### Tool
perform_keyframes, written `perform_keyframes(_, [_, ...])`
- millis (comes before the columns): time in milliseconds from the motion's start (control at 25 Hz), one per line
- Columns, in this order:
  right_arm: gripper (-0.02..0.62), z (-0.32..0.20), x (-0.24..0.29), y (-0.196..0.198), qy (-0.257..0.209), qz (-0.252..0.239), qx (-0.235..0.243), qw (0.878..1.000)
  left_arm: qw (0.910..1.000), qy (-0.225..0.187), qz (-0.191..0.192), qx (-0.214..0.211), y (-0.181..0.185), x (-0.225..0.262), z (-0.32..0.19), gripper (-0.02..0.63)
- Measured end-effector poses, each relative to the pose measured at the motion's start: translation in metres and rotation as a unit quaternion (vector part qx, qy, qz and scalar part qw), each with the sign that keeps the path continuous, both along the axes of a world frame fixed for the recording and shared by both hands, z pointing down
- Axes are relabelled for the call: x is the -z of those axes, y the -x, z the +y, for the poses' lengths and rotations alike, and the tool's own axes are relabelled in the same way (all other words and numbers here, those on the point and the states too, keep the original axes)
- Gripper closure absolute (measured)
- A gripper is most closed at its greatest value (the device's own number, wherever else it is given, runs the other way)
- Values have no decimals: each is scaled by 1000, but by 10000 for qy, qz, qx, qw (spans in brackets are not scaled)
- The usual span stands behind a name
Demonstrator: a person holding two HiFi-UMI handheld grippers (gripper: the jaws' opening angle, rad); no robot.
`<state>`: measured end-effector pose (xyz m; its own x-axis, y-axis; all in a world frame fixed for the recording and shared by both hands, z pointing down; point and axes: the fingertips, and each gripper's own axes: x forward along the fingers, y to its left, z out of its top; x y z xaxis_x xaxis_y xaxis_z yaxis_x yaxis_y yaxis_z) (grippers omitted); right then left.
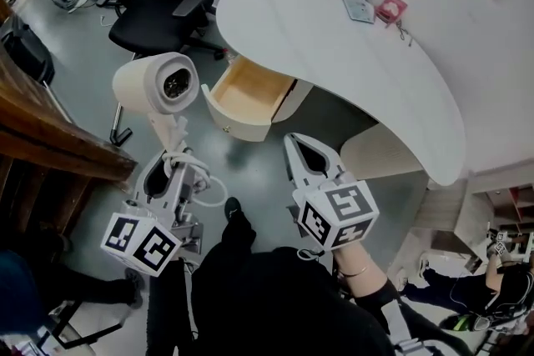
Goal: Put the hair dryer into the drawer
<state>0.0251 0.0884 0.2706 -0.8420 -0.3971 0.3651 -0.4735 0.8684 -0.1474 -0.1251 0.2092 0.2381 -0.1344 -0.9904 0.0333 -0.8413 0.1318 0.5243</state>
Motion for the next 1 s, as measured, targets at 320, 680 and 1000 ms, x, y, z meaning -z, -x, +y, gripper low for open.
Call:
perform_keyframes(320, [592, -17, -10, 24, 89, 228, -351, 9991, 9992, 182, 45, -348, 32, -11, -26, 453])
perform_keyframes(680, [593, -27, -18, 36, 118, 385, -659, 9970, 9963, 447, 49, -732, 51, -28, -42, 453])
perform_keyframes(1000, [593, -30, -35, 25, 275, 577, -924, 9937, 9881, 935, -126, -1217, 49, -54, -54, 453])
